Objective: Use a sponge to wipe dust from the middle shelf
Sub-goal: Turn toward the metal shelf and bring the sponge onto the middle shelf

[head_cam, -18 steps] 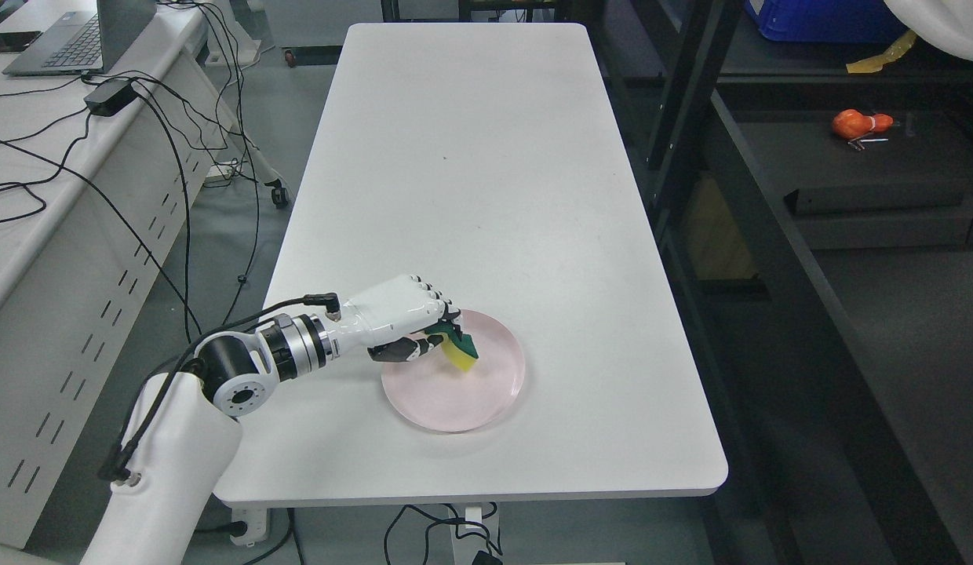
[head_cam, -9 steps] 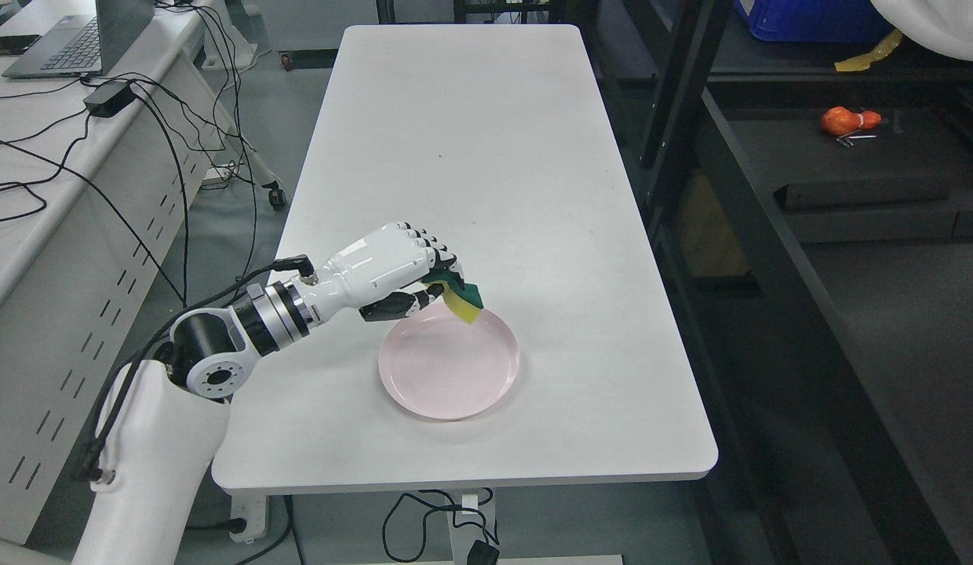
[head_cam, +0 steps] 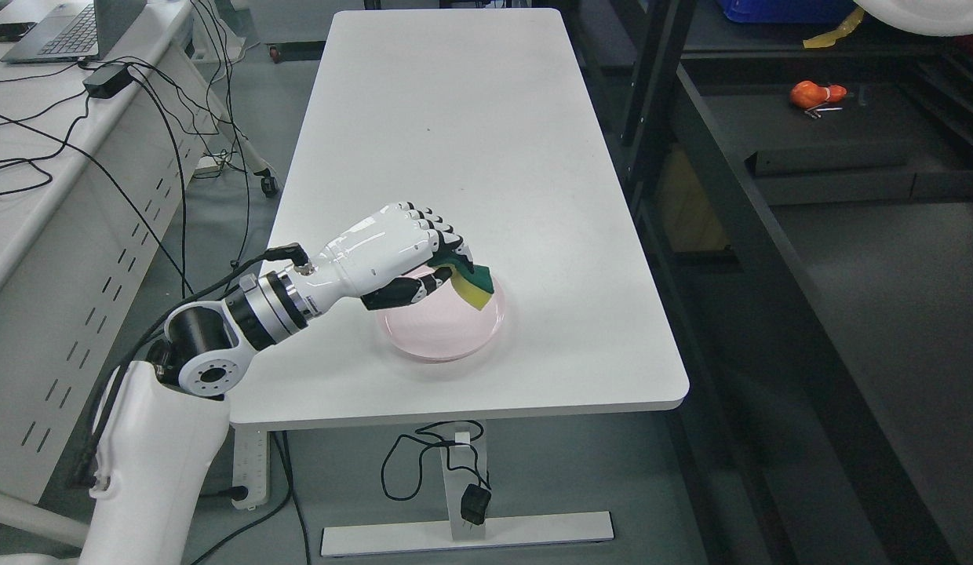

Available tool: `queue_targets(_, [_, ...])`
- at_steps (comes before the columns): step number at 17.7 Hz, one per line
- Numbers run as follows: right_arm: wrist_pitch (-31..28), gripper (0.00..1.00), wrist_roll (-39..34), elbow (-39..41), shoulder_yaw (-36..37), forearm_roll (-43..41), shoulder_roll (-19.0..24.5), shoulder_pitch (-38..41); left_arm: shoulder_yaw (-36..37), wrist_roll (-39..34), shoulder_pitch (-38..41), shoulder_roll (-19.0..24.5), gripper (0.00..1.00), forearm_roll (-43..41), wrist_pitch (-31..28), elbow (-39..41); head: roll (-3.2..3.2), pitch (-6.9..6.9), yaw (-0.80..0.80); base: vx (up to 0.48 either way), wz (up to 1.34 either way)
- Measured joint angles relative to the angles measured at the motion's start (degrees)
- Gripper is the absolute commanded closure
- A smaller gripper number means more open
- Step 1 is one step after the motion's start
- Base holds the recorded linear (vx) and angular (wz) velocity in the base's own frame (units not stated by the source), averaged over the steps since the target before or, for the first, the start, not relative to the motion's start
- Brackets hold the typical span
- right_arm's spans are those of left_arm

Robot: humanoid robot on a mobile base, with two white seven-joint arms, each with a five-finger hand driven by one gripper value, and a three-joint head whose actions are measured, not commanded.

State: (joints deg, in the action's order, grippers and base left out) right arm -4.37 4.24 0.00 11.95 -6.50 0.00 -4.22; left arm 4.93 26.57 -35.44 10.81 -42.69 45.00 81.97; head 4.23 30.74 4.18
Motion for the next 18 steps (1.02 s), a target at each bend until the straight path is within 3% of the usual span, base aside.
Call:
queue_targets(8, [0.0, 0.0, 0.0, 0.0, 0.0, 0.0, 0.0, -0.01, -0.57, 0.05, 0.4, -1.23, 1.0, 0.13, 0.01, 1.51, 0.0, 0.0, 0.0, -0.167, -0.19])
queue_targets(18, [0.0, 0.0, 0.0, 0.0, 0.0, 0.0, 0.0, 0.01, -0.75, 1.99, 0.45, -3.64, 1.0, 0.14, 0.01, 2.33, 0.0, 0.0, 0.0, -0.19, -0.54])
